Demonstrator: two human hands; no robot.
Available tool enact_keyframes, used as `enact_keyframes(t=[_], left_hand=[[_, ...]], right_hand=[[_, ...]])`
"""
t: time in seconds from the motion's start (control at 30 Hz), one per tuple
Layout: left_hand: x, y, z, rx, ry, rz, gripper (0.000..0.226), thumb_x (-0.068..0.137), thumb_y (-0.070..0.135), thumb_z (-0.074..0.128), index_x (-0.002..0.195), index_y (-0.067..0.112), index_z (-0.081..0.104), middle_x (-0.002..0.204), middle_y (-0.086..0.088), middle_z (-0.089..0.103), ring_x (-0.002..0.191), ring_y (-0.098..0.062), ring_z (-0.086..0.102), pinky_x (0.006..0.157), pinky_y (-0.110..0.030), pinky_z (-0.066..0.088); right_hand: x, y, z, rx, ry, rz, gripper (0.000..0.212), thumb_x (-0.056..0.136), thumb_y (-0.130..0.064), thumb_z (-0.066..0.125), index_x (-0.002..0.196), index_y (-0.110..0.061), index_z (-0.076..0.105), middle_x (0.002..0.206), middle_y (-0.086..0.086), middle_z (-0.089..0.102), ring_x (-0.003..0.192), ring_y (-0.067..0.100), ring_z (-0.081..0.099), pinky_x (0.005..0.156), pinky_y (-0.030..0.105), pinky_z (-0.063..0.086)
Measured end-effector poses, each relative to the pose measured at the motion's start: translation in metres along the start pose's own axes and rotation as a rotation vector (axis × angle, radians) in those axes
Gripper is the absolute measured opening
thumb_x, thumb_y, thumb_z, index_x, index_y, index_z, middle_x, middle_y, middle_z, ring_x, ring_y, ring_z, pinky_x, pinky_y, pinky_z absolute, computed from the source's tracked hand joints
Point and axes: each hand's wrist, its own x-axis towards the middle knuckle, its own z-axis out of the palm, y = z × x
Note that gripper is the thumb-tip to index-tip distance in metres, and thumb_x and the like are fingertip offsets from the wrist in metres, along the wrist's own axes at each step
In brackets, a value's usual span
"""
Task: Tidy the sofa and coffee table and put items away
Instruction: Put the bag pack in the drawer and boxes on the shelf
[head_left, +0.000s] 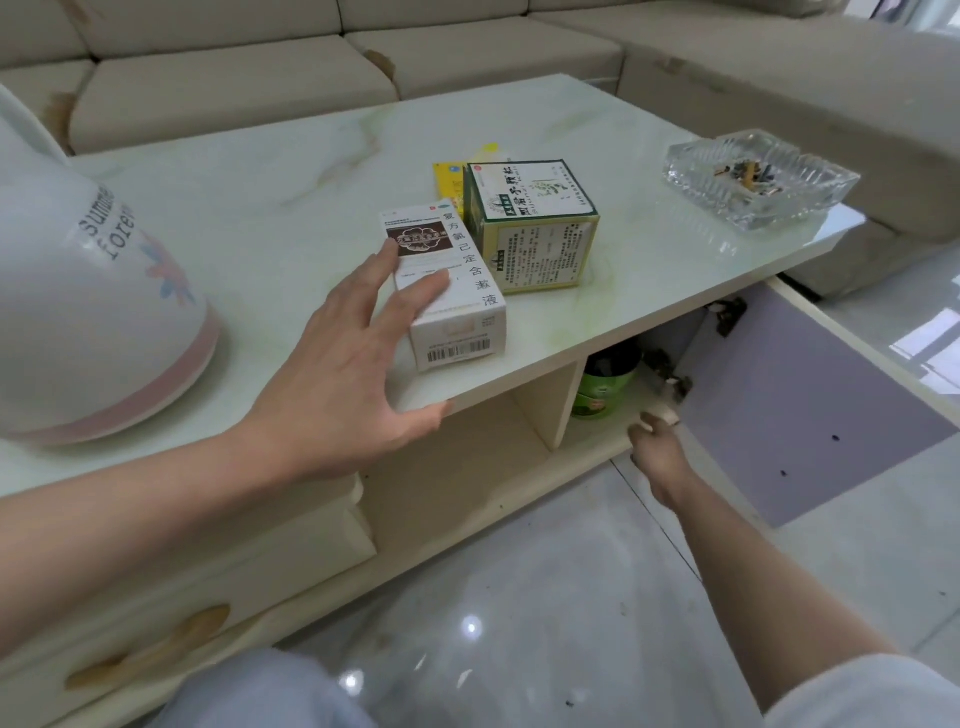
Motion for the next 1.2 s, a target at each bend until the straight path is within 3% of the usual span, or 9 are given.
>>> enact_keyframes(t=[0.1,0.23,0.33,0.47,0.6,0.73,0.83,0.97,1.2], left_hand=[[0.000,0.000,0.000,0.005,-0.004,-0.018,0.102,0.068,0.062,0.066,0.154,0.042,0.014,0.166,-0.003,0.000,0.152,-0.024,0.008,0.123,-0.045,0.017],[-0.001,0.004,-0.002,-0.019,-0.012,-0.029,0.103,0.066,0.065,0.063,0.153,0.041,0.014,0.166,-0.005,0.000,0.152,-0.026,0.007,0.123,-0.048,0.017],[-0.001,0.004,-0.001,-0.026,0.005,-0.029,0.103,0.065,0.066,0.063,0.153,0.040,0.016,0.166,-0.008,0.002,0.152,-0.028,0.010,0.122,-0.050,0.020],[-0.001,0.003,0.000,-0.019,-0.001,-0.031,0.106,0.069,0.060,0.076,0.153,0.041,0.015,0.166,-0.007,0.001,0.152,-0.028,0.009,0.122,-0.051,0.020],[-0.001,0.004,-0.001,-0.025,0.000,-0.034,0.107,0.070,0.054,0.079,0.154,0.041,0.014,0.166,-0.006,0.000,0.152,-0.027,0.009,0.122,-0.048,0.019],[-0.002,0.002,0.000,-0.040,-0.006,-0.048,0.108,0.070,0.055,0.079,0.153,0.042,0.012,0.167,-0.004,-0.002,0.152,-0.025,0.008,0.122,-0.046,0.019],[-0.001,0.002,0.000,-0.056,0.000,-0.050,0.109,0.069,0.056,0.078,0.153,0.044,0.012,0.167,-0.003,-0.003,0.152,-0.024,0.009,0.122,-0.043,0.018],[-0.001,0.003,0.000,-0.081,-0.010,-0.050,0.110,0.068,0.057,0.078,0.153,0.047,0.009,0.166,0.003,-0.006,0.152,-0.022,0.007,0.122,-0.043,0.020],[-0.002,0.007,-0.004,-0.076,-0.022,-0.064,0.106,0.068,0.057,0.075,0.151,0.050,0.010,0.165,0.013,-0.013,0.150,-0.019,0.021,0.114,-0.039,0.035]], right_hand=[[-0.020,0.043,-0.051,-0.109,0.153,0.190,0.029,0.097,-0.026,0.059,0.111,-0.002,0.054,0.107,0.014,0.052,0.096,0.028,0.055,0.097,0.046,0.045],[-0.059,0.061,-0.134,-0.155,0.351,0.389,0.075,0.088,-0.037,0.071,0.142,0.004,0.039,0.143,0.023,0.044,0.119,0.038,0.050,0.100,0.048,0.044],[-0.069,0.037,-0.172,-0.092,0.523,0.085,0.100,0.076,-0.034,0.084,0.152,-0.008,0.024,0.151,0.017,0.040,0.135,0.036,0.044,0.110,0.047,0.039],[-0.070,-0.013,-0.172,-0.013,0.429,-0.166,0.057,0.079,-0.008,0.075,0.130,-0.011,0.052,0.118,0.006,0.061,0.113,0.031,0.060,0.089,0.038,0.047],[-0.081,-0.007,-0.157,-0.236,0.427,-0.186,0.047,0.068,-0.026,0.065,0.112,-0.009,0.061,0.103,0.013,0.067,0.091,0.030,0.062,0.073,0.034,0.045],[-0.091,-0.016,-0.094,-0.533,0.170,-0.295,0.046,0.073,-0.042,0.077,0.098,-0.009,0.057,0.087,0.005,0.063,0.078,0.027,0.061,0.064,0.032,0.044],[-0.088,-0.040,-0.040,-0.631,0.030,-0.401,0.063,0.076,-0.045,0.078,0.111,-0.009,0.042,0.096,-0.002,0.055,0.083,0.018,0.057,0.065,0.030,0.047],[-0.078,-0.055,-0.014,-0.695,-0.015,-0.404,0.049,0.081,-0.031,0.072,0.106,-0.010,0.036,0.089,0.003,0.053,0.079,0.023,0.057,0.054,0.027,0.040],[-0.072,-0.061,0.011,-0.588,-0.124,-0.320,0.057,0.081,-0.023,0.064,0.126,-0.006,0.035,0.115,0.013,0.059,0.101,0.029,0.061,0.079,0.039,0.050]])
